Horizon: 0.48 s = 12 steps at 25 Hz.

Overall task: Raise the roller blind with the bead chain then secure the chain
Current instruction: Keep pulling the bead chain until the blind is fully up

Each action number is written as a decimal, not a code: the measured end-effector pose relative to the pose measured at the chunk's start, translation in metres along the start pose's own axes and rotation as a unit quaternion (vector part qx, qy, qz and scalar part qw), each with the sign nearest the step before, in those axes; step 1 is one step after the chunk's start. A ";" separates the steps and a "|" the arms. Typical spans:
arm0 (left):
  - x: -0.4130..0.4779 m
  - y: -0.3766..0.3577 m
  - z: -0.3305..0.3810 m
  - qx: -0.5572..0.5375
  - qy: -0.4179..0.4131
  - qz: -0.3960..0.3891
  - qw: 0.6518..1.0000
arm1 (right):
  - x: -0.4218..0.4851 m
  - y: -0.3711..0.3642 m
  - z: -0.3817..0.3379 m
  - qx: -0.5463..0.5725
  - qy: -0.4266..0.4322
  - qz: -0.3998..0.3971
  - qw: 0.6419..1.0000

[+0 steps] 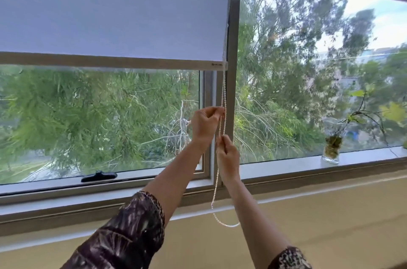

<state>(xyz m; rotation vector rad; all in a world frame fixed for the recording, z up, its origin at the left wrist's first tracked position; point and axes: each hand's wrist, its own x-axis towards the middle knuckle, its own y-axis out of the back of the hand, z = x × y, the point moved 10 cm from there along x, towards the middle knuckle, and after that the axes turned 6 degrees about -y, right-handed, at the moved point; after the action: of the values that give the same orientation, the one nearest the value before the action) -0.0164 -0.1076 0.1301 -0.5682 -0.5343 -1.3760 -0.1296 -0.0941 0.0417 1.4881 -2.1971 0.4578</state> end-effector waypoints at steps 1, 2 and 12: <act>-0.003 0.000 0.000 0.009 0.008 0.002 1.000 | -0.008 -0.001 0.006 -0.004 -0.006 -0.004 1.000; -0.008 0.000 -0.003 0.017 0.017 0.003 1.000 | -0.016 -0.002 0.009 -0.009 -0.010 -0.009 1.000; -0.084 0.036 0.029 0.137 -0.032 0.058 0.988 | -0.073 0.005 -0.004 0.005 -0.112 -0.158 0.981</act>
<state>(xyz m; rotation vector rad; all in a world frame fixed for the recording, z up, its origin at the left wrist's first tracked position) 0.0090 -0.0221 0.0945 -0.4139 -0.7176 -1.1530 -0.1100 -0.0331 0.0057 1.9336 -2.0644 0.2037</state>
